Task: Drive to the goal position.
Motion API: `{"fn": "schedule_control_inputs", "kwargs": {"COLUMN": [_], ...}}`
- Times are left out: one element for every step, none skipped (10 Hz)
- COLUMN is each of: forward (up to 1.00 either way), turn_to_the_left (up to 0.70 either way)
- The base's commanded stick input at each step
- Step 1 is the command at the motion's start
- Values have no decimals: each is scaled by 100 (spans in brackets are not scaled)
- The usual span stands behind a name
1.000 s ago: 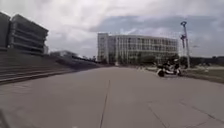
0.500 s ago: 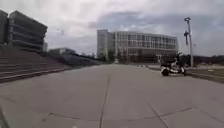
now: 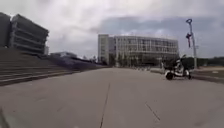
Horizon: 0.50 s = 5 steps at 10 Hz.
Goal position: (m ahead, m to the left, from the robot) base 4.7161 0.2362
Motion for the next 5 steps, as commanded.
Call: {"fn": "schedule_control_inputs", "kwargs": {"forward": [85,85,85,85,85], "turn_to_the_left": [0,0,0,0,0]}}
